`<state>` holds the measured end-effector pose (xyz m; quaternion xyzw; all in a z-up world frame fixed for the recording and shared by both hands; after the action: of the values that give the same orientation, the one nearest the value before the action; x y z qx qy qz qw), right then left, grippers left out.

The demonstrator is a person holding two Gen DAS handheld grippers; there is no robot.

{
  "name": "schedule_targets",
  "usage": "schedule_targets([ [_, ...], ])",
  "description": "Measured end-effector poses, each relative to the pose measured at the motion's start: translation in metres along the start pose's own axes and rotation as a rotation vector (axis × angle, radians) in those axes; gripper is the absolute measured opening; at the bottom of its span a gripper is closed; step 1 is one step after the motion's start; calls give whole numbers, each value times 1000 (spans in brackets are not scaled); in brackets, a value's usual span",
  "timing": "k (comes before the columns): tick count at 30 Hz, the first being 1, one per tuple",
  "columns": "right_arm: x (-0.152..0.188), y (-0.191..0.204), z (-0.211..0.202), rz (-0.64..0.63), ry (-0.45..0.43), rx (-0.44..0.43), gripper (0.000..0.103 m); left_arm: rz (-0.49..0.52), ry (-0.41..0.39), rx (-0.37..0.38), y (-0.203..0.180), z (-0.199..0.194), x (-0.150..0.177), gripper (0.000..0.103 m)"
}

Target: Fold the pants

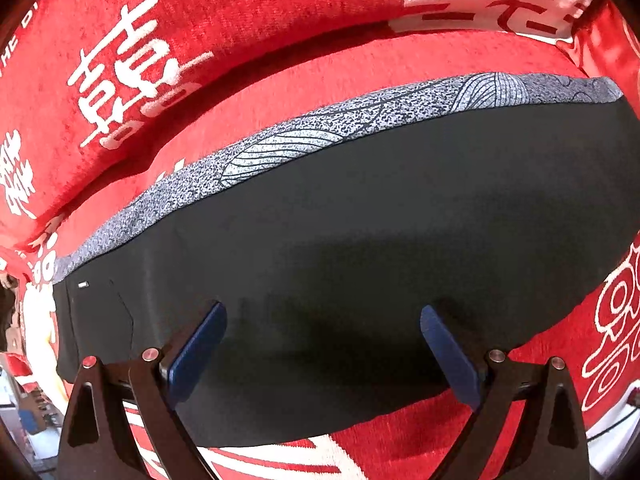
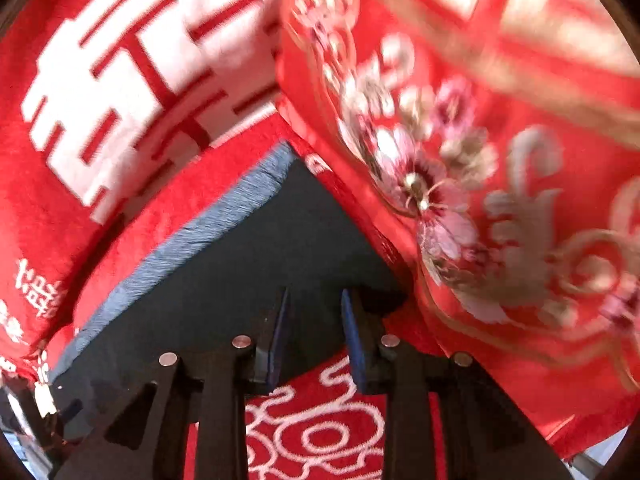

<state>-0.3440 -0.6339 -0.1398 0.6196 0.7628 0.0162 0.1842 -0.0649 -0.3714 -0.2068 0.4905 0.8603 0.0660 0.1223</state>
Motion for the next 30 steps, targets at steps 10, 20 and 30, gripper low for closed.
schedule_targets([
  [10, 16, 5, -26, 88, 31, -111, 27, -26, 8, 17, 5, 7, 1, 99],
  [20, 106, 54, -5, 79, 260, -334, 45, -44, 16, 5, 4, 7, 1, 99],
  [30, 109, 34, 10, 130, 275, -368, 45, -41, 22, -28, 2, 1, 0, 99],
])
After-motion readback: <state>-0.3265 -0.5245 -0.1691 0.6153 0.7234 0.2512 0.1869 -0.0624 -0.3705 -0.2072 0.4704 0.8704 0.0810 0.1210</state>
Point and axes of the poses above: each gripper's, at about its wrist camera, not at the fingertips, and z roughly the way its jaws point, y to its left, x to its underside, the point moved 9 cm from there along z, roughly the way its jaws point, and after that the axes turned 3 degrees about -x, right-handed, at the moved point
